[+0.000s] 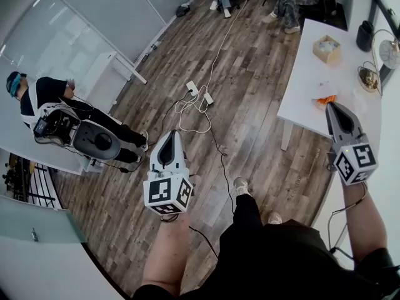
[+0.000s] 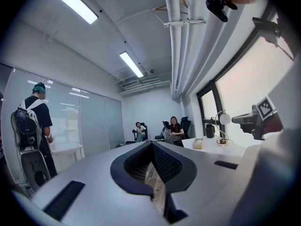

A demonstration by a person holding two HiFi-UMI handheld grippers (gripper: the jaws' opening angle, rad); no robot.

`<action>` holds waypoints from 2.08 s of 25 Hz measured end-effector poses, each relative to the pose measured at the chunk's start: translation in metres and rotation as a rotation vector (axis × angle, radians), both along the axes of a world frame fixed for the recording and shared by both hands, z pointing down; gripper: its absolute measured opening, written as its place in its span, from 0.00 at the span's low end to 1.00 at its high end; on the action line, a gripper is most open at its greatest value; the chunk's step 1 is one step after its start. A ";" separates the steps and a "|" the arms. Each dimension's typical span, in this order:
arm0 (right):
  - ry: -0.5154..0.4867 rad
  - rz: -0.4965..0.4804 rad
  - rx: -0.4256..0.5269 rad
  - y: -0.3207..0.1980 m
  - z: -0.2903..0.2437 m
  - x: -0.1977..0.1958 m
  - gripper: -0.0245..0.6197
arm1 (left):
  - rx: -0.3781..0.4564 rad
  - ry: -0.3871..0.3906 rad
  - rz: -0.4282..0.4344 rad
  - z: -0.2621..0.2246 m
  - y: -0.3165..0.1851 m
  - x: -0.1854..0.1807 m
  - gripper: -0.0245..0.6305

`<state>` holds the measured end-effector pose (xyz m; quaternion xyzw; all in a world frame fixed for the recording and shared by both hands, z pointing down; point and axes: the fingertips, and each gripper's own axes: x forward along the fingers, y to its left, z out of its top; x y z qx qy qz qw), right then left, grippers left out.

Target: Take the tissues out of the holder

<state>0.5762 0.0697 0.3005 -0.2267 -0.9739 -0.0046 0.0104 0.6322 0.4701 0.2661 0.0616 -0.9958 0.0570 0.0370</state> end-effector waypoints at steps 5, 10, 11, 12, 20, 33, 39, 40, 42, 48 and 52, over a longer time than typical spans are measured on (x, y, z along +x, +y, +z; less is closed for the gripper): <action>0.006 0.040 0.032 0.008 0.005 -0.035 0.05 | 0.024 0.022 0.045 0.023 0.007 -0.051 0.04; 0.022 0.075 0.056 0.023 0.011 -0.076 0.05 | 0.044 0.036 0.091 0.036 0.020 -0.109 0.04; 0.027 0.087 0.053 0.025 0.013 -0.086 0.05 | 0.044 0.042 0.101 0.038 0.022 -0.121 0.04; 0.032 0.099 0.051 0.028 0.014 -0.097 0.05 | 0.044 0.047 0.110 0.041 0.025 -0.133 0.04; 0.074 0.194 0.022 0.064 0.023 -0.179 0.05 | 0.040 0.075 0.181 0.046 0.069 -0.240 0.04; 0.057 0.286 0.013 0.125 0.003 -0.276 0.05 | 0.054 0.045 0.291 0.044 0.122 -0.378 0.04; 0.058 0.293 0.051 0.132 0.006 -0.304 0.05 | 0.048 0.038 0.322 0.049 0.120 -0.413 0.04; 0.055 0.293 0.059 0.132 0.006 -0.310 0.05 | 0.045 0.036 0.326 0.050 0.120 -0.417 0.04; 0.037 0.299 0.087 0.131 0.005 -0.325 0.05 | 0.041 0.032 0.329 0.051 0.120 -0.429 0.04; 0.024 0.331 0.062 0.124 0.014 -0.379 0.05 | 0.031 0.060 0.329 0.058 0.123 -0.478 0.04; 0.053 0.357 0.037 0.096 0.027 -0.419 0.05 | 0.007 0.084 0.331 0.062 0.104 -0.522 0.04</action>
